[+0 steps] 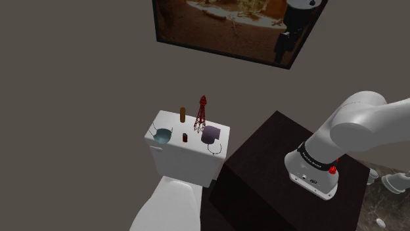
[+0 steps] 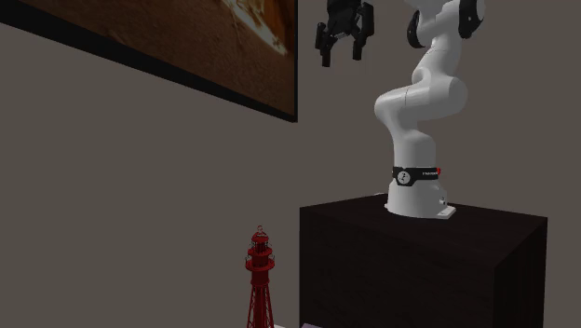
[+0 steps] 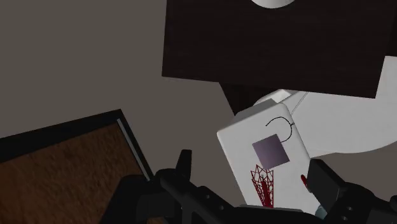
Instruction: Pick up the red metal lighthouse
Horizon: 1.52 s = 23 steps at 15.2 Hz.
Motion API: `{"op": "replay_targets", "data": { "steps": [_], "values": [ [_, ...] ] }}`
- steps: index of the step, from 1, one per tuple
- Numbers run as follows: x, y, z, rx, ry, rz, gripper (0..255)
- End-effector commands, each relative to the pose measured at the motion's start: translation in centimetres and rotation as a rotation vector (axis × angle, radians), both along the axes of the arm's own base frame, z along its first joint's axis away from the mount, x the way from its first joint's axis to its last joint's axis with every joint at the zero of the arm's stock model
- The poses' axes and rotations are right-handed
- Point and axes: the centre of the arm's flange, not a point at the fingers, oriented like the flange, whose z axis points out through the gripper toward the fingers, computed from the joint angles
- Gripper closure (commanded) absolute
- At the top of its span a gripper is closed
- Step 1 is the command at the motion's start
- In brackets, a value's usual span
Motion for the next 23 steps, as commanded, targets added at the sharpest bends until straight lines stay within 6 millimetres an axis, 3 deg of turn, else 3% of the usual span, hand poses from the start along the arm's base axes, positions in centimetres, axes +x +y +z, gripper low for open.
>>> {"op": "replay_targets", "data": {
  "steps": [1, 12, 23],
  "values": [
    [0.0, 0.0, 0.0, 0.000, 0.000, 0.000, 0],
    [5.9, 2.4, -11.6, 0.071, -0.128, -0.122, 0],
    [13.5, 4.8, -22.2, 0.142, -0.256, -0.243, 0]
  ]
}}
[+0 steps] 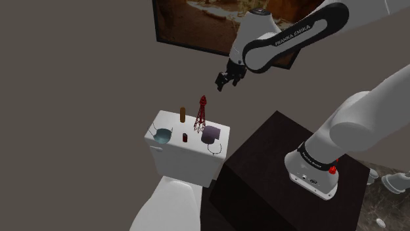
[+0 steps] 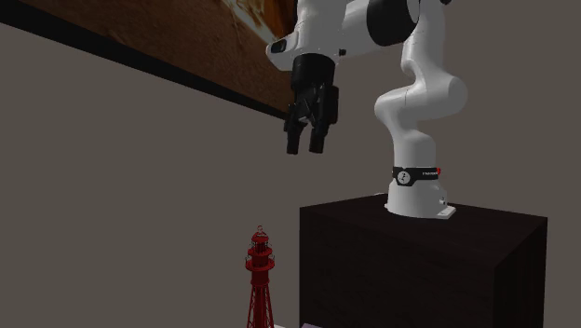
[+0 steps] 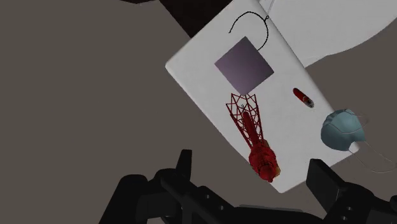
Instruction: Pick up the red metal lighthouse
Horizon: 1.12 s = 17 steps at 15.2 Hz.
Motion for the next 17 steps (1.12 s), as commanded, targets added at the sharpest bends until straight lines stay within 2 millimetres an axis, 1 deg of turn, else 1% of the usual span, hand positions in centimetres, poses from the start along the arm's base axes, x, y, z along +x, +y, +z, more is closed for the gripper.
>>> {"op": "replay_targets", "data": {
  "steps": [1, 10, 17],
  "values": [
    [1.6, 0.8, -1.7, 0.015, -0.027, -0.023, 0],
    [9.0, 2.5, -9.3, 0.072, -0.130, -0.122, 0],
    [9.0, 2.5, -13.0, 0.072, -0.130, -0.122, 0]
  ]
}}
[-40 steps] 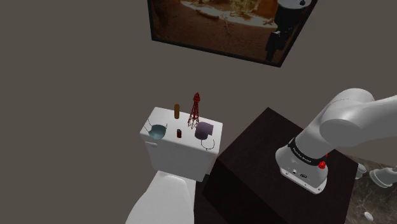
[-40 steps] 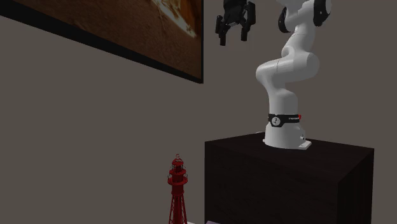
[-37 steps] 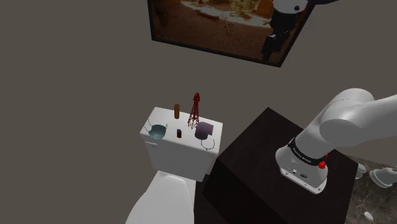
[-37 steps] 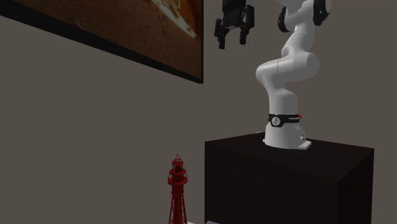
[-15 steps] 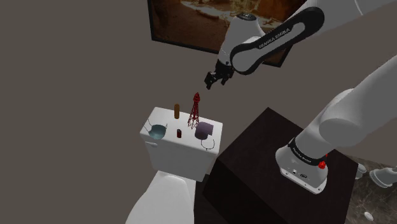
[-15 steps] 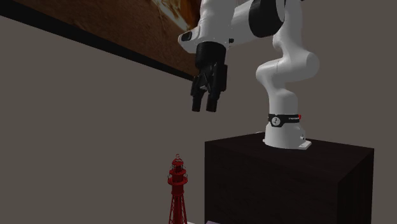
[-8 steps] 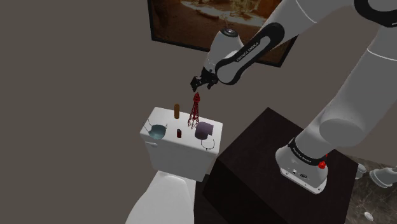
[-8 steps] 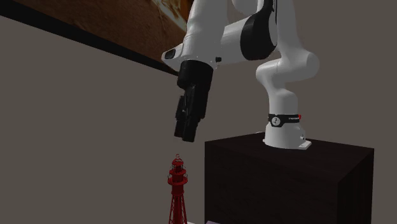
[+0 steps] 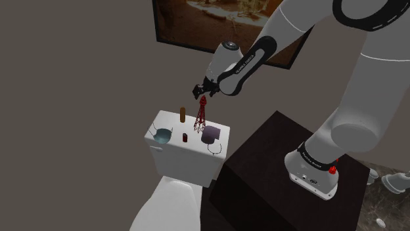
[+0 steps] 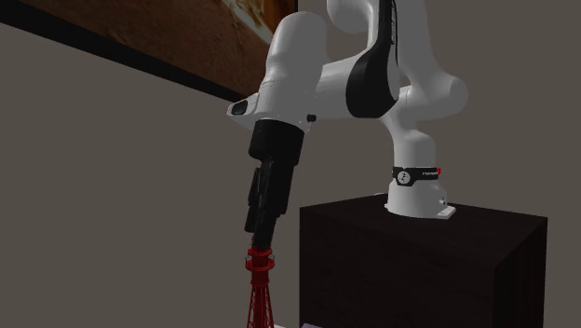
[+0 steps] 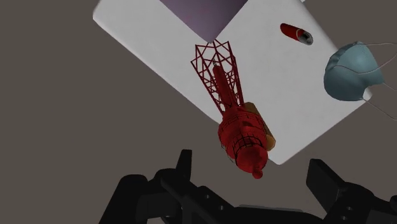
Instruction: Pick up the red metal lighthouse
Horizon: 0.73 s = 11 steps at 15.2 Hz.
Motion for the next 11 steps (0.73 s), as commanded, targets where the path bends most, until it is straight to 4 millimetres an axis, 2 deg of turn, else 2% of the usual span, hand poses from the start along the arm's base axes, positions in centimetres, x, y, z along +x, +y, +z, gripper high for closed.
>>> {"op": "replay_targets", "data": {
  "steps": [1, 3, 4, 11],
  "values": [
    [0.06, -0.11, -0.89, 0.000, -0.001, 0.000, 0],
    [0.06, -0.11, -0.89, 0.000, -0.001, 0.000, 0],
    [0.09, -0.07, -0.89, 0.000, -0.001, 0.000, 255],
    [0.08, -0.10, -0.90, 0.000, -0.001, 0.000, 255]
  ]
}}
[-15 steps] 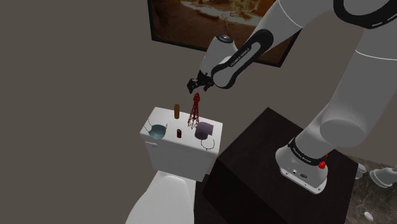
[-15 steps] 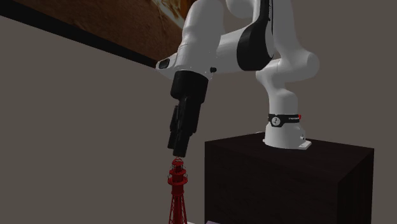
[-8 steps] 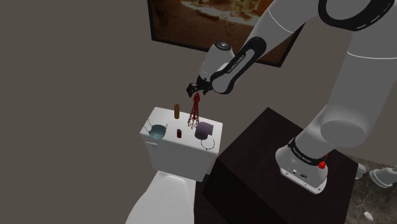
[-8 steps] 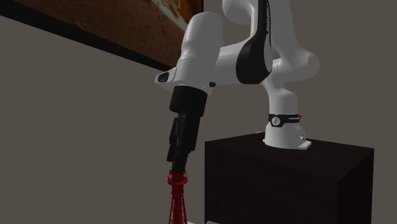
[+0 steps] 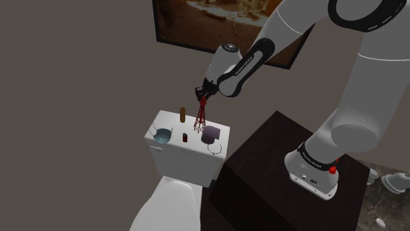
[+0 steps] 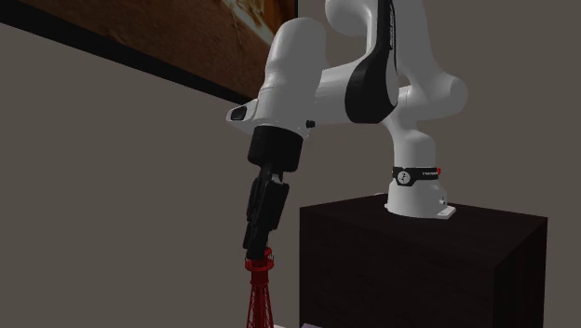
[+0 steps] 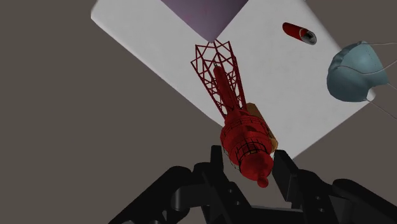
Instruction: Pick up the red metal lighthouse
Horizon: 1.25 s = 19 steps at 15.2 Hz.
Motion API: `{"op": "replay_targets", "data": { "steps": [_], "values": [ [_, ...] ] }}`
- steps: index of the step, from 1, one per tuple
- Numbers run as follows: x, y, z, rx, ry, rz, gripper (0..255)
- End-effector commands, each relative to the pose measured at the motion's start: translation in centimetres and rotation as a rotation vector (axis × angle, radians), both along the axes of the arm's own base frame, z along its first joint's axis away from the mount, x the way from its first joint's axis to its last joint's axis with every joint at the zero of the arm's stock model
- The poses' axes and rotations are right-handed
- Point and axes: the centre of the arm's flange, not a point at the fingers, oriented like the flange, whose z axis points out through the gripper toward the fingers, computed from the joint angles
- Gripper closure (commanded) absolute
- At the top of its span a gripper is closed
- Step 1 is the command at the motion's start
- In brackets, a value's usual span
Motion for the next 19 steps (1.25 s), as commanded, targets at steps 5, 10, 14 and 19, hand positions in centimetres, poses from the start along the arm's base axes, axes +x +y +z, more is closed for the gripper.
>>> {"op": "replay_targets", "data": {
  "steps": [5, 10, 14, 19],
  "values": [
    [0.0, 0.0, 1.5, 0.000, 0.001, 0.000, 255],
    [0.0, 0.0, 4.2, 0.000, 0.001, 0.000, 255],
    [0.0, 0.0, 6.3, 0.000, 0.001, 0.000, 255],
    [0.0, 0.0, 7.9, 0.000, 0.001, 0.000, 255]
  ]
}}
